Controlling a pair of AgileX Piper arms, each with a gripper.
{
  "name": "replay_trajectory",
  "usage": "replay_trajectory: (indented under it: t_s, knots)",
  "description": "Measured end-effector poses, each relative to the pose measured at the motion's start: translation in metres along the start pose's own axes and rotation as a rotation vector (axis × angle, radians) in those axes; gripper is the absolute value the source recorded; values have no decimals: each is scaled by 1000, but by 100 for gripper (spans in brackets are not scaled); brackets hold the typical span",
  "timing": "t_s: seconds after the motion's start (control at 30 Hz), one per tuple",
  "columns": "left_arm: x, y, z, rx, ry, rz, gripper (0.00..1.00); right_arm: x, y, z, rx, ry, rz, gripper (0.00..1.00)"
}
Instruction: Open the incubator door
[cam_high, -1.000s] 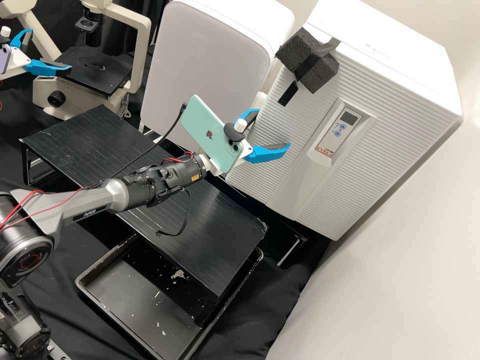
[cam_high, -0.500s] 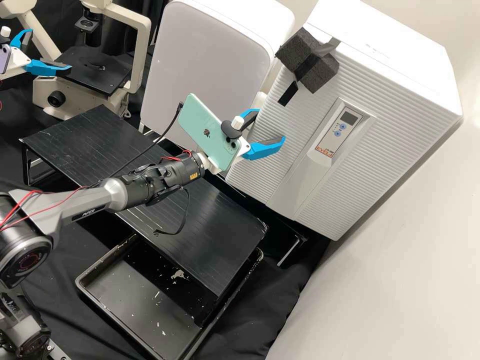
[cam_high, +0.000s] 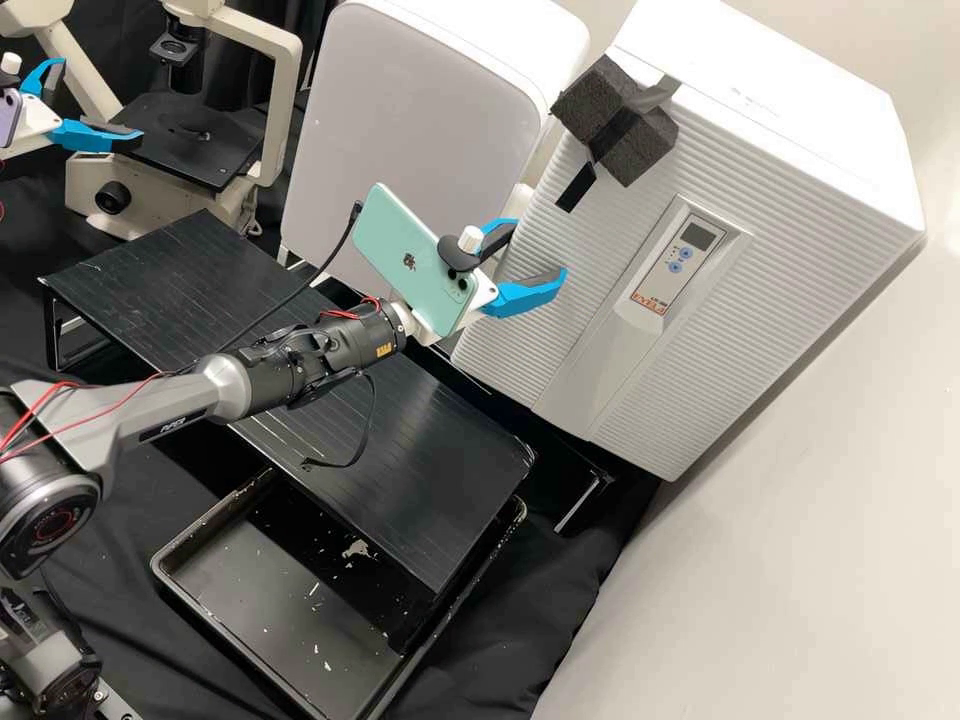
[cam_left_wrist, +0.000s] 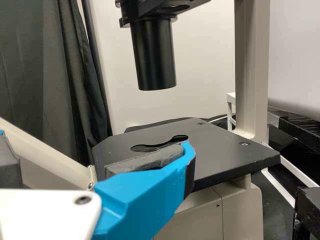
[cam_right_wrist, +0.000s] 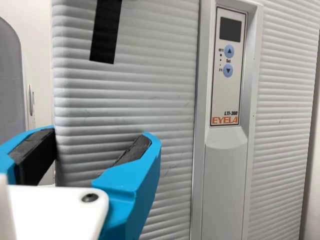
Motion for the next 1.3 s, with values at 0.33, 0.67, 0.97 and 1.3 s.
replay_trajectory:
  t_s: [0.33,0.67,0.97,1.3]
  knots:
    - [0,0,0,0,0,0,100,-1,1,-1,-6,-1,-2,0]
    - [0,0,0,0,0,0,100,-23,13,4,14,-12,-12,0]
    - [0,0,0,0,0,0,100,-64,32,9,31,-13,28,0]
    - [0,0,0,0,0,0,100,-119,57,7,152,14,238,0]
